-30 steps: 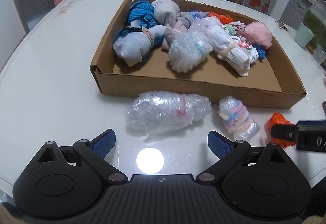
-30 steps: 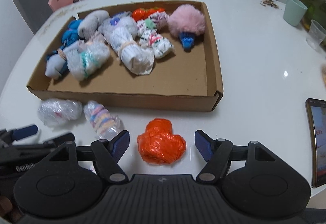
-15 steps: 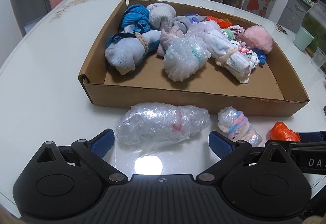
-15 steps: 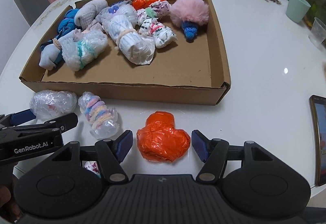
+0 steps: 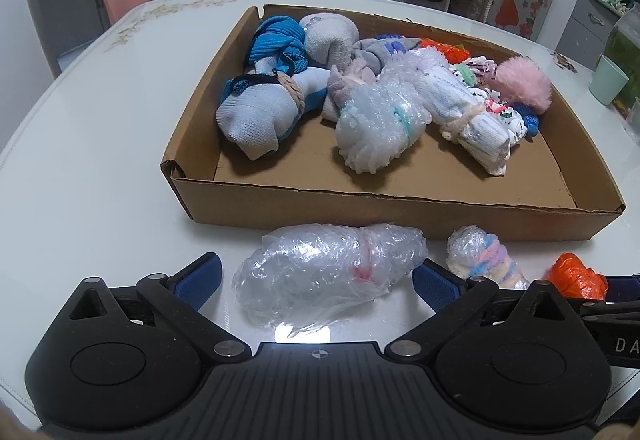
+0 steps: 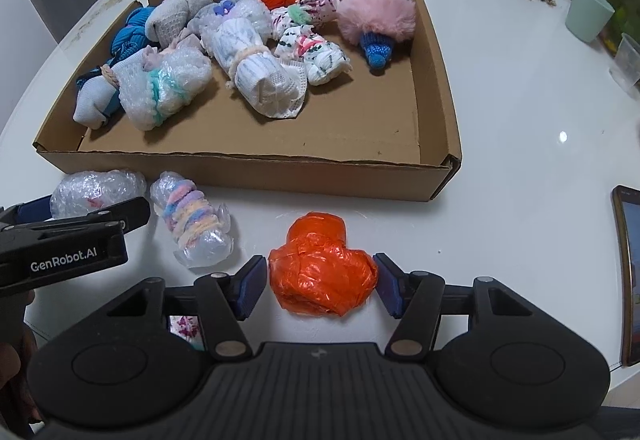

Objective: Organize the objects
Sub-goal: 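Grasp the clear bubble-wrap bundle with the left gripper while the right grasps the orange bag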

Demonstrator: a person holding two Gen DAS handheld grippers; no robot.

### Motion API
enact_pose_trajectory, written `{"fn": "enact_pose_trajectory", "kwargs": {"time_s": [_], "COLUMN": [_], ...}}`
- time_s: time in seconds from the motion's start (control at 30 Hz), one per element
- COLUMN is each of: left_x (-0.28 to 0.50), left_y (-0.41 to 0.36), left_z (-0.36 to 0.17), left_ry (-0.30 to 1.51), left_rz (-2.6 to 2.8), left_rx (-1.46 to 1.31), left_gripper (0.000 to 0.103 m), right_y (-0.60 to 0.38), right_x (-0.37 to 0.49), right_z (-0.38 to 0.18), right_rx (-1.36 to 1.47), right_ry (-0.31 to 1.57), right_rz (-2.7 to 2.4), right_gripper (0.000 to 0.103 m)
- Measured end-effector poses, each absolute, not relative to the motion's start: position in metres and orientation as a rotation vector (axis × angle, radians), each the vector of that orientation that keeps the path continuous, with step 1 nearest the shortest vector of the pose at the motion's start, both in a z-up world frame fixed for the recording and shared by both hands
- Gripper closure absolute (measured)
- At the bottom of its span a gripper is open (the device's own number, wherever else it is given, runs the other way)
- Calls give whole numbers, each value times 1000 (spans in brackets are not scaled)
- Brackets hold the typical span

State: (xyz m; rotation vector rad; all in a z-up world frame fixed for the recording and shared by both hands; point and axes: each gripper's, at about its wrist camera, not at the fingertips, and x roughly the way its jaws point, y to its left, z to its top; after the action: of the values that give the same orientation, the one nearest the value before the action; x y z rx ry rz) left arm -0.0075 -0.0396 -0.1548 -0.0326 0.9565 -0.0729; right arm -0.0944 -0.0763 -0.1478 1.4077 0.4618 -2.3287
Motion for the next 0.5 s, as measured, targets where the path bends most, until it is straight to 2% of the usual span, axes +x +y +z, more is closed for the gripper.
{"fn": "enact_pose_trajectory", "kwargs": {"time_s": [0.23,0.33,0.5], "left_x": [-9,-9,-10], "left_y": [-40,-40,-39], "left_z": [-157,-158,-158], "left_ry": [949,946,936], "left_rz": [-61,-60,-62], "left_rx": [7,23,27], "left_gripper": [1,2,5], "right_y": [-76,-76,-76], "right_x": [-93,-93,-93], "right_z": [-147,-146,-146], "right_rx": [1405,1400,1395], "right_ry": [471,474,480], "right_rz": [-2328,-2323,-2309], "right_gripper": [50,58,61]}}
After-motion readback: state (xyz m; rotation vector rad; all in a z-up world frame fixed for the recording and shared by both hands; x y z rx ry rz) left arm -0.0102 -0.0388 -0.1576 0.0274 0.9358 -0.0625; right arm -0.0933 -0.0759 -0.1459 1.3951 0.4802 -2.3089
